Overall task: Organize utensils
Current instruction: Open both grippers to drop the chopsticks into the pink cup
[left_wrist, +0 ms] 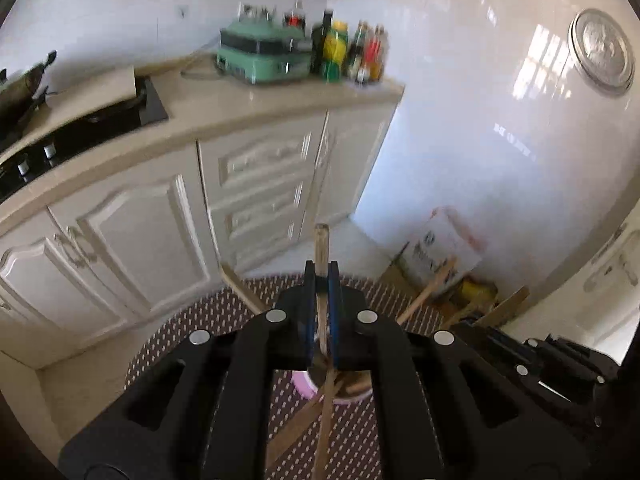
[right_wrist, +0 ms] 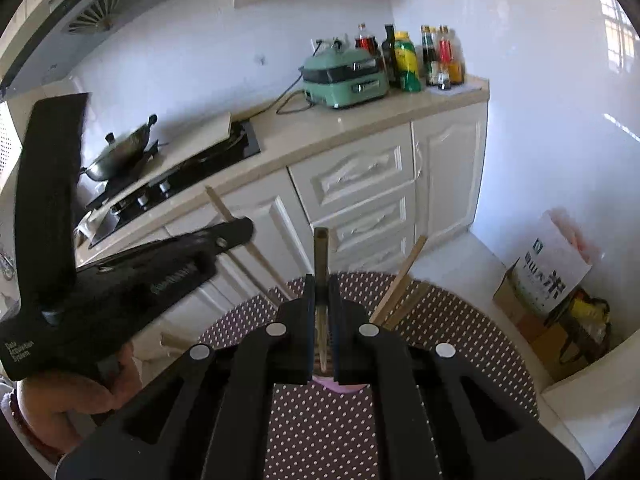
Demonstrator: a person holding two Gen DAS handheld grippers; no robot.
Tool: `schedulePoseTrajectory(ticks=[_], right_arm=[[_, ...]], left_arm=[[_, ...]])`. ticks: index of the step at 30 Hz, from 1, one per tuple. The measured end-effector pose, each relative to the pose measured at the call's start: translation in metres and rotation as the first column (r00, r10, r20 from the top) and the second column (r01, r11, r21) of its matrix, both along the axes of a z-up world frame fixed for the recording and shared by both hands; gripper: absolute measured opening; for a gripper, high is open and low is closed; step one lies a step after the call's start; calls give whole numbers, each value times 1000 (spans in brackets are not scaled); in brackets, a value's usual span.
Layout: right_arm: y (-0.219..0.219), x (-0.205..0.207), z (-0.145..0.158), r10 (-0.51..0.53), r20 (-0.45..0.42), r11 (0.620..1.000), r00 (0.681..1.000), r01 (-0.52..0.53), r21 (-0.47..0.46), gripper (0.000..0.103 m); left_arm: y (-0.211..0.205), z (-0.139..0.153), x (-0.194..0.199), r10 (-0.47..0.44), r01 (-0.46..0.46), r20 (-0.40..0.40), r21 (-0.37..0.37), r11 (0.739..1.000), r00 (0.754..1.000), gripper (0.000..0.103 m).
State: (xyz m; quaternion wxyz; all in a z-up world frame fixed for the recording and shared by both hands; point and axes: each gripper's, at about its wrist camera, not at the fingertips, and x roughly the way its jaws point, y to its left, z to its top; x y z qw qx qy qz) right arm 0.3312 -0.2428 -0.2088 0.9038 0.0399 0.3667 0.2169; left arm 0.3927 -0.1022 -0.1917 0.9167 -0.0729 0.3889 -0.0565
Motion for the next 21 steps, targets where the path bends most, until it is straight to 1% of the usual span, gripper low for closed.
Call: schedulePoseTrajectory(ticks=[2,5,7,9,10,11,12,14,15,16,18,19,21], right_arm=[[3,0,-5,8,-10,1000,1000,-8,-11,5],[4,1,-13,2,-34,1000,999,-3,-19,5],[3,3,-17,0,-80,1000,997,0,-1,6],[-1,3,-19,-24,-99,1000,995,26,12,7],[-2,4,-19,-33,-113,999,993,35,21,8],[-3,5,-18,-40,-121,999,992,43,23,8],[-4,6,-15,-54,-121,998,991,57,21,8],[-4,3,-8,-68,-98,997,993,71,23,9],[-4,1,-5,-74,-99,997,992,77,25,14],[-5,-1,-2,-82,-100,996,992,85,26,23],[-4,-7,4,-96,-89,995,991,97,12,28],[-4,-10,6,-94,-82,995,992,95,13,29],[-3,-17,11,-99,-68,995,993,99,7,31]], left_arm=[[1,-7,0,-1,1,-34,-13,1000,999,6],[3,-12,-3,0,-2,-60,-46,999,998,7],[2,-14,-4,-2,-1,-75,-40,999,997,8],[2,-13,-6,-7,4,-80,-42,999,997,20],[3,-12,-6,-8,5,-75,-46,999,997,43],[4,-9,-9,-8,5,-57,-49,999,998,62],[5,-3,-13,-18,17,-26,-47,999,999,62],[5,5,-23,-29,29,7,-30,999,1000,63],[5,6,-26,-27,27,6,-28,999,1000,63],[5,6,-28,-29,29,-1,-28,999,1000,63],[7,9,-36,-21,21,3,-25,999,1000,66],[9,13,-42,-15,15,14,-16,1000,1000,69],[11,20,-52,-13,13,36,9,1000,999,70]])
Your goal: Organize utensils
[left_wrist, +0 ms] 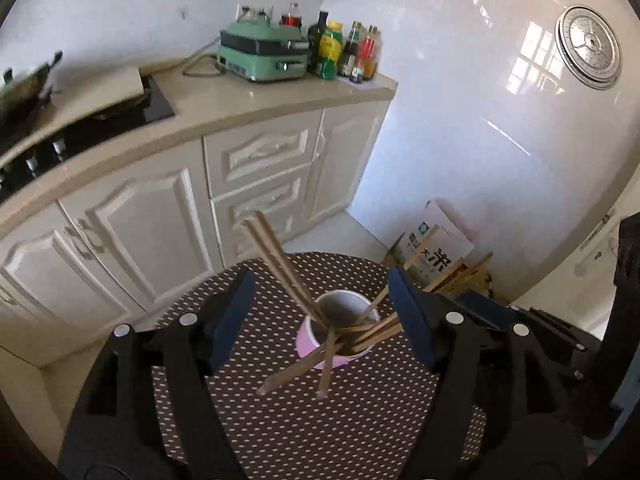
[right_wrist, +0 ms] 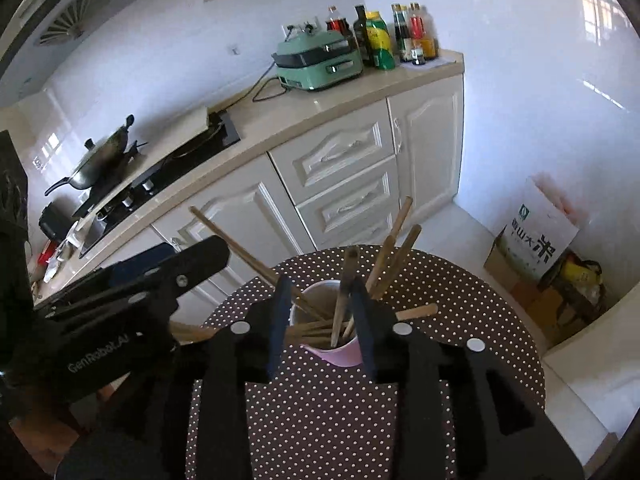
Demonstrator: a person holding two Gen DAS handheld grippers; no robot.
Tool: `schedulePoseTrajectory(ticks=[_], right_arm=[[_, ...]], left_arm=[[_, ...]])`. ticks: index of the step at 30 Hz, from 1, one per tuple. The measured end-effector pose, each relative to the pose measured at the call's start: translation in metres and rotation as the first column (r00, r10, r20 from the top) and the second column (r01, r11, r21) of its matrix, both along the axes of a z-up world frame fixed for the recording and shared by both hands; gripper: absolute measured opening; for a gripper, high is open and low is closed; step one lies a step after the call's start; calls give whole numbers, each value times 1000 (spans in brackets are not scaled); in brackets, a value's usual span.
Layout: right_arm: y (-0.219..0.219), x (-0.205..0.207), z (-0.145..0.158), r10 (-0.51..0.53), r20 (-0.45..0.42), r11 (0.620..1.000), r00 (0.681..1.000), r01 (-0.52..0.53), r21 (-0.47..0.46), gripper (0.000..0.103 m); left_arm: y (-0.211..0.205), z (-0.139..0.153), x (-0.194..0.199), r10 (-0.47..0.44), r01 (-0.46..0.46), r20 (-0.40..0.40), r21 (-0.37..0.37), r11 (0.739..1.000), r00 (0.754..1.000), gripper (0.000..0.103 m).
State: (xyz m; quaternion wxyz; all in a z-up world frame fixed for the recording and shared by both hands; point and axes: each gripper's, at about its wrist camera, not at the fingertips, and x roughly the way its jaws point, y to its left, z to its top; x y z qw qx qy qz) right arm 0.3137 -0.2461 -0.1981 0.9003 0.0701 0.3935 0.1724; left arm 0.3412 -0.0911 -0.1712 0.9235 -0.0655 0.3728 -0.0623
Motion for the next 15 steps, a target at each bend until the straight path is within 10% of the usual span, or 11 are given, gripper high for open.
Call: schedulePoseTrajectory(ticks=[15], right_arm=[[10,-122,69,-101,211,994,972,106,-12,50]], left_arm=[[41,62,-113,5,-10,157,32,999,988,83]])
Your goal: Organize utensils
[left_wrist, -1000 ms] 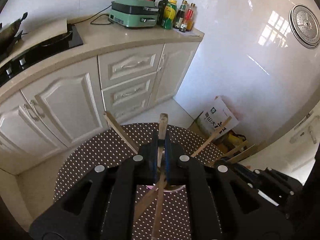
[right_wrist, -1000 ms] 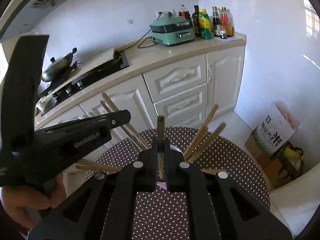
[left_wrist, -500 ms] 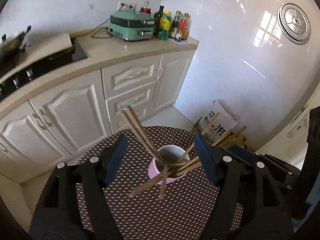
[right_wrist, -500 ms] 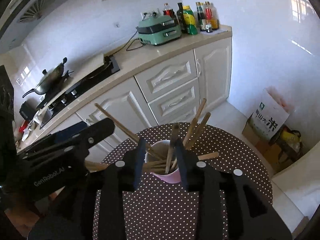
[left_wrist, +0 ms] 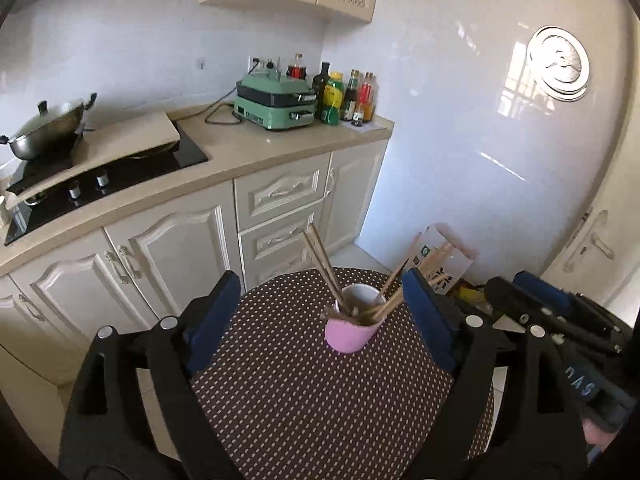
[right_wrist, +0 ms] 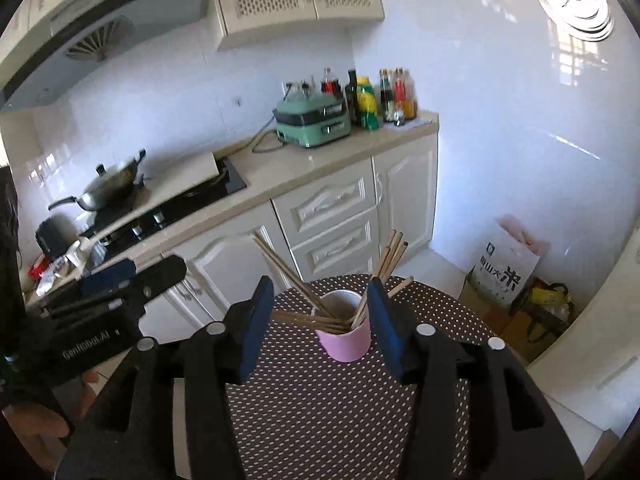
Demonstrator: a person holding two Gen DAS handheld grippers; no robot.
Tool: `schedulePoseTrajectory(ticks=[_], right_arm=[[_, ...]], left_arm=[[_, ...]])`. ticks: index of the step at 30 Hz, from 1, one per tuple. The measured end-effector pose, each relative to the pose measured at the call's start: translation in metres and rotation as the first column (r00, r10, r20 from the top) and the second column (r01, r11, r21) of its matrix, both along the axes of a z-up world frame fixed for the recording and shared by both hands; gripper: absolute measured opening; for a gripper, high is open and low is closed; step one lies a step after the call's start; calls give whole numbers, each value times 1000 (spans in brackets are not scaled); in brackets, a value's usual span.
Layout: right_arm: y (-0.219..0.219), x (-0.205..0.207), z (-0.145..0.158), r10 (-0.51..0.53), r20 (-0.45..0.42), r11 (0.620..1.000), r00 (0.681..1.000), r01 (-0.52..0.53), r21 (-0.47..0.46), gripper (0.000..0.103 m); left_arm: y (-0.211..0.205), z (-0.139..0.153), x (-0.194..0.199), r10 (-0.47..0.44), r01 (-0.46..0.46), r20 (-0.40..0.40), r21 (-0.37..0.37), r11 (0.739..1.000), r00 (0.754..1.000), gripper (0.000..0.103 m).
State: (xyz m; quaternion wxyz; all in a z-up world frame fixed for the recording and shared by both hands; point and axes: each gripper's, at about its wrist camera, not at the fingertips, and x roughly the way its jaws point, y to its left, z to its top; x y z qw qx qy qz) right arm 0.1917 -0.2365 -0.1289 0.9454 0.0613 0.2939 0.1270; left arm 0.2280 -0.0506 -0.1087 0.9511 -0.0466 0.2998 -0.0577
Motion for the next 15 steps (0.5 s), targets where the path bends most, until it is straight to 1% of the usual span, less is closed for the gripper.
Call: schedulePoseTrajectory(ticks=[3,6,8,10,12,15], right_arm=[[4,-27,4,-5,13,1000,1000,5,-8,56],[5,-59,8,-21,26,999,999,22,-31,58],[3,-72,13,-46,45,998,998,47,-37,61],[0,-83,17,-73,50,997,996,73,-6,64],[0,-92,22,-84,61,996,995,84,5,65],[0,-108,30,-74,106,997,992,77,-25,69]], left_arm=[[4,8,-30,-6,6,16,8,1000,1000,87],[7,13,-57,-14,14,26,5,1000,1000,90],[6,15,-73,-22,22,33,6,1000,999,91],[5,17,-83,-30,30,35,10,1000,999,91],[2,19,-95,-34,34,35,8,999,999,92],[-3,23,-111,-39,38,55,17,999,998,92]])
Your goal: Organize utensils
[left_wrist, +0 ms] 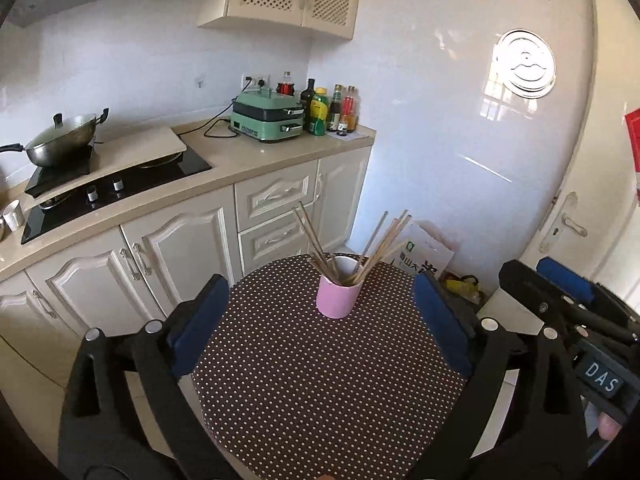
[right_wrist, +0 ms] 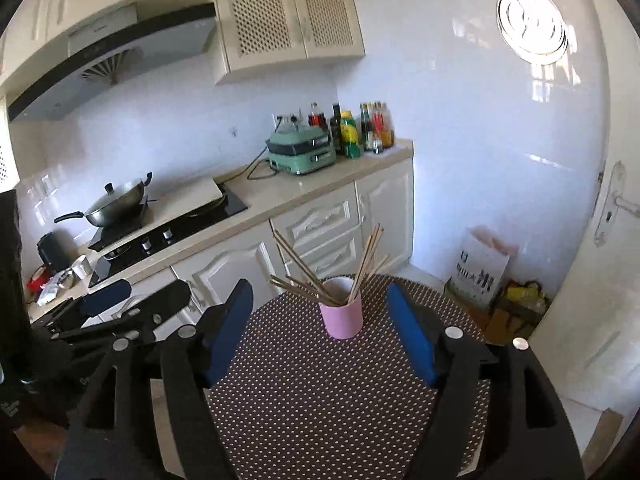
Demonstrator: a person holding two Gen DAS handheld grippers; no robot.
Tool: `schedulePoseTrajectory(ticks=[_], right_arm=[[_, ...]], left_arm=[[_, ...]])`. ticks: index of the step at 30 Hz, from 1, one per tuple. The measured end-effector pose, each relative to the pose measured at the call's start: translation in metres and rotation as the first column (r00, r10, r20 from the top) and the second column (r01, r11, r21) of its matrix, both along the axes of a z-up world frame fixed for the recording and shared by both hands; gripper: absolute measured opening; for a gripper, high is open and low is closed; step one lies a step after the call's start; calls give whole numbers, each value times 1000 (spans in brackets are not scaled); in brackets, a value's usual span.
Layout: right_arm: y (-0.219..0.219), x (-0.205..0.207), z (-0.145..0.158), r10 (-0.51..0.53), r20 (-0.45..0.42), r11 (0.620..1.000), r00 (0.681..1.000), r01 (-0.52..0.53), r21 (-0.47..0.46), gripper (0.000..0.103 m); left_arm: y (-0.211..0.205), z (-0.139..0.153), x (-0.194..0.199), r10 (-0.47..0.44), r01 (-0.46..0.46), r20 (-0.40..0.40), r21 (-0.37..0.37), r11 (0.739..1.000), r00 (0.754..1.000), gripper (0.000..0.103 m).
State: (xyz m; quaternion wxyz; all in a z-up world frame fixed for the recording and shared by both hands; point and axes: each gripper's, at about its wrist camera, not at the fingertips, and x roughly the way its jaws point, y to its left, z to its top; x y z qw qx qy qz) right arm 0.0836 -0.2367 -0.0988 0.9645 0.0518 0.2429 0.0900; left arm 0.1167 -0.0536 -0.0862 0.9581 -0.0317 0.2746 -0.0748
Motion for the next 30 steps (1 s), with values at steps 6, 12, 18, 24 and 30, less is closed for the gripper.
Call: schedulePoseTrajectory(ticks=[6,12,18,24,30], right_arm=[[-11,-14,3,18,43,1000,999,-17,-12,73],[-27,-30,8,75,87,997,993,-71,-41,77],[-45,-44,11,107,133,994,985,-101,-53,81],[-60,-61,14,128,176,990,976,-117,-73,82],[-72,-77,17,149,212,989,966,-139,-58,84]], left_arm=[[-10,9,-21,49,-52,57,59,997,997,92],[-23,20,-39,79,-82,60,37,996,995,93],[-46,22,-66,134,-139,117,37,990,984,93],[-70,23,-86,157,-169,152,66,983,976,93],[-84,28,-108,183,-206,216,92,974,959,94]])
